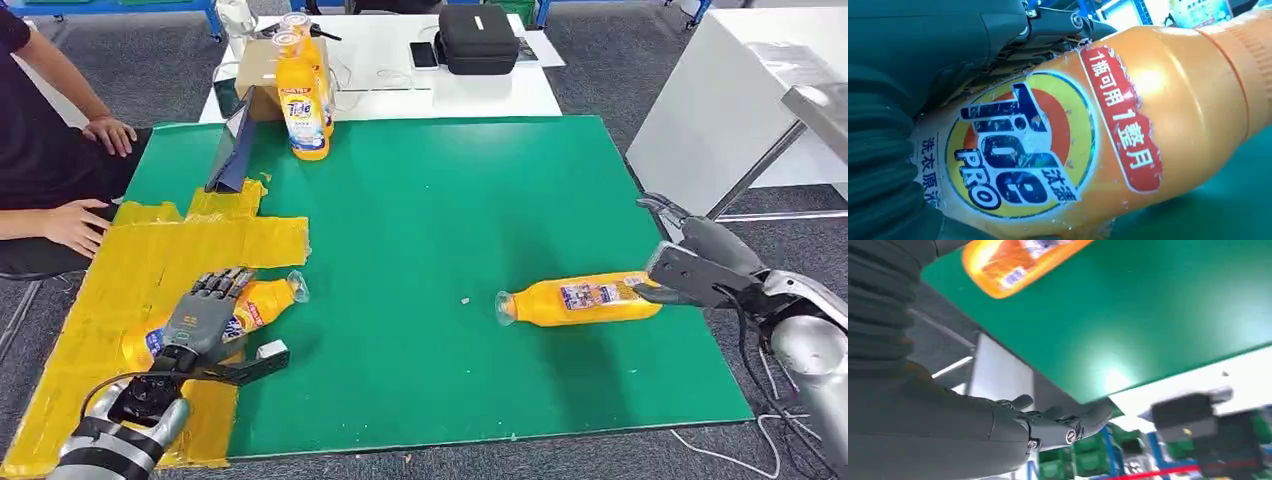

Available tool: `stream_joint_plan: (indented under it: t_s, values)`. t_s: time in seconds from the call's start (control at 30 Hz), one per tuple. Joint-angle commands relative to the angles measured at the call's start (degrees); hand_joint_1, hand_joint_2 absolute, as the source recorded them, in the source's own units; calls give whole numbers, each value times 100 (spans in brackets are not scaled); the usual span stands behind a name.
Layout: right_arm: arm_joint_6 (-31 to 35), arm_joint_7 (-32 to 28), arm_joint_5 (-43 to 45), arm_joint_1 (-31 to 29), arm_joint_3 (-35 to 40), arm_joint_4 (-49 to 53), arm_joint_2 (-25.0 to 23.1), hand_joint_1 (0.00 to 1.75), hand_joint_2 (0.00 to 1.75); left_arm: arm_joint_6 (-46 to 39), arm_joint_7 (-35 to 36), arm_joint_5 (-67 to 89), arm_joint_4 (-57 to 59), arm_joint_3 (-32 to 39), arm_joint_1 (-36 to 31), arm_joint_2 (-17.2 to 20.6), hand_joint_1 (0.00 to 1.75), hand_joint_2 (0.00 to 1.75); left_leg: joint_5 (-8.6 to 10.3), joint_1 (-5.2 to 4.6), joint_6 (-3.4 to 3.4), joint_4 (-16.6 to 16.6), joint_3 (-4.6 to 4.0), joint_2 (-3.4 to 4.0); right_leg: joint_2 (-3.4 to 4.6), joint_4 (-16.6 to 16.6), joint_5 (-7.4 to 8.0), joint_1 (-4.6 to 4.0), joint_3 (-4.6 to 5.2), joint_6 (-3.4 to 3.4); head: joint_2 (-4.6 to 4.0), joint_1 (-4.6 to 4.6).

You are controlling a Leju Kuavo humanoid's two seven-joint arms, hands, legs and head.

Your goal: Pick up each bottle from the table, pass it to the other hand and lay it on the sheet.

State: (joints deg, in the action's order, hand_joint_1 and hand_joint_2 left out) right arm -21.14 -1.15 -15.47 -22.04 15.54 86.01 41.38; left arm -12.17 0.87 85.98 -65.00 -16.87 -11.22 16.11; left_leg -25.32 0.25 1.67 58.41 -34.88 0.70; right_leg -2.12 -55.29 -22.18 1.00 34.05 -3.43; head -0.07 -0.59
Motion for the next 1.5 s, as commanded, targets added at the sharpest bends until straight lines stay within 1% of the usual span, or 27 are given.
stream_joint_plan:
  t_s: [0.03,0.13,0.2,0.23,0.3,0.37,0.4,0.43,0.5,0.53,0.57,0.6,0.63,0.8,0.83,0.87,1.0,1.03,1.07,1.1,1.23,1.27,1.3,1.33,1.4,1.47,1.5]
  values:
    - [-842,409,686,-1622,1599,-1009,1006,0,175,-56,-357,-558,505,-27,-204,185,0,0,0,-8,-3,1,3,20,33,-8,5,8,10,9,0,2]
    - [-1005,503,984,-1606,1966,-865,1366,0,175,-128,-682,-1064,283,51,-265,150,0,0,5,-3,-2,-5,11,11,29,0,8,3,1,15,0,0]
    - [-939,657,1294,-1435,2261,-582,1793,0,175,-297,-1169,-1928,-68,330,-188,-67,0,0,8,-1,3,-2,7,-1,14,0,6,2,1,10,0,2]
    - [-851,708,1464,-1201,2321,-418,2027,0,175,-370,-1445,-2439,-322,501,-114,-272,0,0,9,-1,5,2,4,-9,2,-2,2,1,-1,6,0,0]
    - [-646,703,1483,-885,2373,-337,2158,0,175,-333,-1772,-3097,-680,643,-1,-467,0,0,10,-3,5,-5,10,-28,-6,3,-4,4,-11,10,0,2]
    - [-479,656,1385,-696,2414,-468,2052,0,175,-117,-2312,-4330,-1111,904,119,-715,0,0,8,1,7,-5,8,-46,-25,12,-4,-1,-19,7,0,0]
    - [-434,611,1323,-676,2425,-548,1982,0,175,-70,-2343,-4454,-1216,935,143,-734,0,0,8,3,9,-2,-2,-36,-21,11,0,-3,-9,3,0,0]
    - [-418,550,1156,-743,2489,-820,1755,0,175,426,-2695,-5539,-1432,1170,170,-894,0,0,3,4,8,-1,2,-37,-16,13,-3,-3,-18,6,0,4]
    - [-415,501,1035,-860,2573,-1055,1570,0,175,606,-2728,-5834,-1546,1252,169,-950,0,0,3,6,8,-4,-6,-20,1,16,4,-5,-8,8,0,2]
    - [-415,435,855,-1012,2687,-1389,1333,0,175,1075,-2848,-6546,-1624,1423,147,-1031,0,0,2,4,9,-3,-13,-10,7,15,8,-5,3,7,0,2]
    - [-398,399,756,-1090,2756,-1574,1195,0,175,1196,-2866,-6712,-1663,1480,130,-1035,0,0,3,3,10,0,-23,-7,2,15,11,-7,13,3,0,2]
    - [-390,389,744,-1106,2770,-1611,1161,0,175,1204,-2863,-6716,-1669,1489,121,-1031,0,0,2,2,6,-4,-12,4,19,17,13,-6,9,9,0,0]
    - [-332,309,595,-1207,2862,-1892,971,0,175,1483,-2951,-7138,-1724,1622,122,-1110,0,0,4,1,7,-3,-20,-3,7,18,13,-5,15,6,0,0]
    - [-301,281,551,-1222,2889,-1971,923,0,175,1487,-2950,-7141,-1751,1634,145,-1123,0,0,4,-3,4,-6,-12,2,18,14,10,-1,13,11,0,0]
    - [-268,265,489,-1256,2902,-2047,860,0,175,1628,-3004,-7357,-1768,1683,152,-1151,0,0,4,-3,6,-6,-16,-1,12,14,9,-1,16,8,0,0]
    - [-144,237,300,-1292,2897,-2249,691,0,175,1703,-3053,-7480,-1856,1752,188,-1196,0,0,6,-4,10,-3,-22,-5,2,12,9,-1,20,3,0,0]
    - [471,22,-649,-1568,2844,-3323,-279,0,175,1754,-3072,-7445,-2283,1880,432,-1278,0,0,2,5,10,-6,-16,16,25,18,15,-8,13,4,0,2]
    - [567,1,-834,-1642,2830,-3540,-485,0,175,1771,-3065,-7425,-2350,1884,476,-1307,0,0,0,5,7,-13,1,34,52,25,18,-7,3,10,0,2]
    - [605,-22,-950,-1709,2831,-3670,-596,0,175,1782,-3060,-7410,-2369,1882,498,-1320,0,0,3,5,9,-10,-7,30,40,20,17,-7,11,6,0,0]
    - [638,-20,-1038,-1751,2826,-3747,-686,0,175,1775,-3056,-7366,-2396,1857,518,-1325,0,0,2,3,6,-16,5,44,58,23,19,-4,5,11,0,0]
    - [658,-57,-1452,-1859,2877,-4277,-1169,0,175,1824,-3039,-7389,-2344,1837,434,-1363,0,0,7,1,9,-3,-22,17,18,8,12,-4,25,5,0,2]
    - [691,-77,-1535,-1867,2901,-4436,-1294,0,175,1828,-3039,-7391,-2320,1822,402,-1364,0,0,6,1,5,-9,-7,23,32,11,11,-3,14,12,0,2]
    - [751,-97,-1612,-1872,2927,-4602,-1412,0,175,1834,-3039,-7390,-2302,1805,378,-1362,0,0,7,3,8,-4,-18,17,20,10,11,-6,21,7,0,0]
    - [777,-122,-1660,-1884,2953,-4686,-1459,0,175,1836,-3039,-7387,-2299,1798,372,-1360,0,0,6,2,6,-8,-9,24,32,10,11,-4,17,11,0,0]
    - [817,-202,-1753,-1873,3001,-4932,-1629,0,175,1842,-3043,-7389,-2275,1770,341,-1356,0,0,6,3,5,-9,-5,21,32,11,10,-5,12,13,0,2]
    - [831,-209,-1832,-1816,3060,-5069,-1761,0,175,1848,-3043,-7389,-2244,1745,308,-1368,0,0,9,3,11,-2,-23,12,12,5,9,-5,25,4,0,0]
    - [846,-195,-1826,-1775,3059,-5092,-1797,0,175,1849,-3043,-7389,-2245,1740,304,-1374,0,0,6,3,8,-4,-13,16,24,4,7,-4,18,10,0,2]
